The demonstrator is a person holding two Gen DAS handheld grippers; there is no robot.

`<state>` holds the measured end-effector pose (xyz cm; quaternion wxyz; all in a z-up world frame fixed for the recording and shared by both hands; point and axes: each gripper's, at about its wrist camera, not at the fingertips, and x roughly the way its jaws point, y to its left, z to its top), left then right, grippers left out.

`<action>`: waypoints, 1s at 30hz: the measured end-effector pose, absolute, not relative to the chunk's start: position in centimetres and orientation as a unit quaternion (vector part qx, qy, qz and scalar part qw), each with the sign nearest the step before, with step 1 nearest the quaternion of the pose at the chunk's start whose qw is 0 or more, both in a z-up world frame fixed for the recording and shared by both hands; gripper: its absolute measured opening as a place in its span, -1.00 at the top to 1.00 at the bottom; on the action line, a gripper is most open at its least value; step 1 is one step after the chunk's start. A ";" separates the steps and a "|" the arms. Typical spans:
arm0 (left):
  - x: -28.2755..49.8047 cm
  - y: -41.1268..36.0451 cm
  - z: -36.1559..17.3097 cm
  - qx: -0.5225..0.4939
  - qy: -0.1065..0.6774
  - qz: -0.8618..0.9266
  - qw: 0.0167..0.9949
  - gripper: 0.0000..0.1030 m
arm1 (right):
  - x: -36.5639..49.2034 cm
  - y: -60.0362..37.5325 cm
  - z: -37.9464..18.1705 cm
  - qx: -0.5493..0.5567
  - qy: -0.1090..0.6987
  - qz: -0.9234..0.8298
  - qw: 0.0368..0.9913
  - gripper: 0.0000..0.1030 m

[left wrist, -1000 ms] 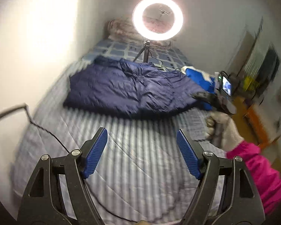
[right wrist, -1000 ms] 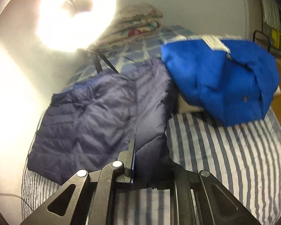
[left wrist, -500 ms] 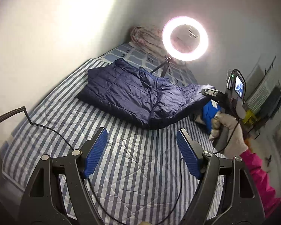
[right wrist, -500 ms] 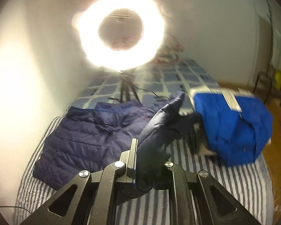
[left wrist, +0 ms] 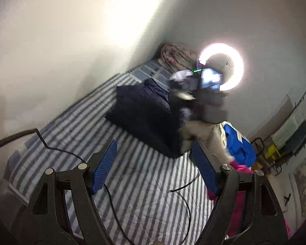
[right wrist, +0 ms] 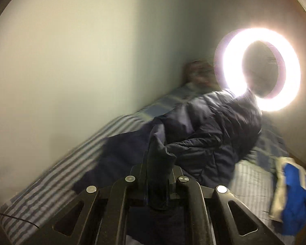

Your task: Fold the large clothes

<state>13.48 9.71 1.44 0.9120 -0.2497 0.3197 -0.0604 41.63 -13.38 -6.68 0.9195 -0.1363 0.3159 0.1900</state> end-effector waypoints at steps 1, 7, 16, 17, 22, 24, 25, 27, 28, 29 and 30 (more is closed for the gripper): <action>13.5 10.2 1.5 -0.252 0.317 -0.053 0.913 -0.52 | 41.9 -12.1 -7.7 -0.141 0.323 0.198 0.915 0.84; 13.7 12.2 1.7 -0.262 0.312 -0.025 0.913 -0.52 | 43.0 -5.2 -16.0 -0.173 0.385 0.245 0.873 0.87; 14.0 12.6 1.4 -0.261 0.314 -0.018 0.912 -0.52 | 44.7 -5.2 -18.1 -0.142 0.415 0.254 0.862 0.87; 14.0 12.6 1.4 -0.262 0.314 -0.018 0.912 -0.52 | 44.4 -4.9 -17.9 -0.140 0.417 0.260 0.860 0.87; 14.0 12.7 1.2 -0.263 0.315 -0.015 0.912 -0.52 | 43.0 -5.6 -17.0 -0.122 0.428 0.314 0.839 0.48; 14.0 12.9 1.1 -0.264 0.317 -0.014 0.911 -0.52 | 42.0 -7.0 -15.3 -0.090 0.416 0.329 0.843 0.18; 14.0 13.0 1.0 -0.265 0.318 -0.012 0.910 -0.52 | 41.5 -8.2 -14.1 -0.073 0.405 0.332 0.849 0.06; 14.1 13.3 0.9 -0.268 0.318 -0.004 0.909 -0.52 | 40.8 -10.7 -12.2 -0.040 0.390 0.331 0.858 -0.05; 14.2 13.3 0.9 -0.268 0.319 -0.001 0.909 -0.52 | 40.5 -12.3 -11.4 -0.023 0.385 0.325 0.863 -0.09; 14.4 13.2 0.8 -0.266 0.320 0.002 0.909 -0.52 | 40.4 -14.1 -10.6 -0.008 0.380 0.311 0.871 -0.12; 14.6 13.0 0.7 -0.264 0.322 0.002 0.909 -0.52 | 40.2 -15.7 -10.1 0.003 0.379 0.296 0.877 -0.24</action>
